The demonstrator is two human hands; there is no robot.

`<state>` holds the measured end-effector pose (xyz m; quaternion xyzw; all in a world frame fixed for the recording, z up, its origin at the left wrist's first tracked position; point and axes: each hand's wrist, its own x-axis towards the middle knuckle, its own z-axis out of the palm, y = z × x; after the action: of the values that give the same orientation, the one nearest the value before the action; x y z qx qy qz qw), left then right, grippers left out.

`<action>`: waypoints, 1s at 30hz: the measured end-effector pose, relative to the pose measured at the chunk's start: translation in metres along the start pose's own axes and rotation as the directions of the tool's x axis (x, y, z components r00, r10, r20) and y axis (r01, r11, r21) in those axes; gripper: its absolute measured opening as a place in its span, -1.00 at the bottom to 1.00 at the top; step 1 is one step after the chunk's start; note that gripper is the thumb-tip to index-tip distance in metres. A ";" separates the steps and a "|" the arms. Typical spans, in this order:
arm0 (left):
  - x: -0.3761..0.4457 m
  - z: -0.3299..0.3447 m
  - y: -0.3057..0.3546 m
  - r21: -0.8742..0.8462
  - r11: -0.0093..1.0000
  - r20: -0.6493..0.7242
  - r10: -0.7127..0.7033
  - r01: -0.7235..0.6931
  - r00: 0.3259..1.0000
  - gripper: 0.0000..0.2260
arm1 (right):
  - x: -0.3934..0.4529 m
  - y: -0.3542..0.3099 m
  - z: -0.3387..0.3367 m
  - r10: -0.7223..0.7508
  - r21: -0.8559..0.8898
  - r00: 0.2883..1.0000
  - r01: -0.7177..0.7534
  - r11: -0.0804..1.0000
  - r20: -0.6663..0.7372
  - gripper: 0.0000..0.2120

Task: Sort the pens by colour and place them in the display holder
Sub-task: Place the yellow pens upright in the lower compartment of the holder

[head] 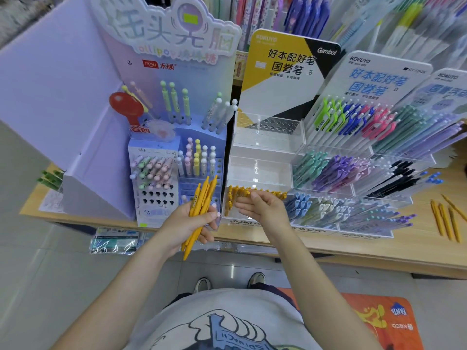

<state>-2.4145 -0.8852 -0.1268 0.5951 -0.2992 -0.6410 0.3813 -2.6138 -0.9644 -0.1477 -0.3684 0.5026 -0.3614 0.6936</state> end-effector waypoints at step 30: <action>0.010 0.004 0.004 -0.026 1.000 0.052 -0.003 0.005 0.999 -0.90 | 0.021 0.020 0.005 0.057 -0.307 0.997 -0.069 0.949 -0.048 -0.87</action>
<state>-2.4176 -0.8959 -0.1285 0.5739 -0.2994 -0.6608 0.3799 -2.6011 -0.9728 -0.1727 -0.4489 0.5776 -0.2629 0.6291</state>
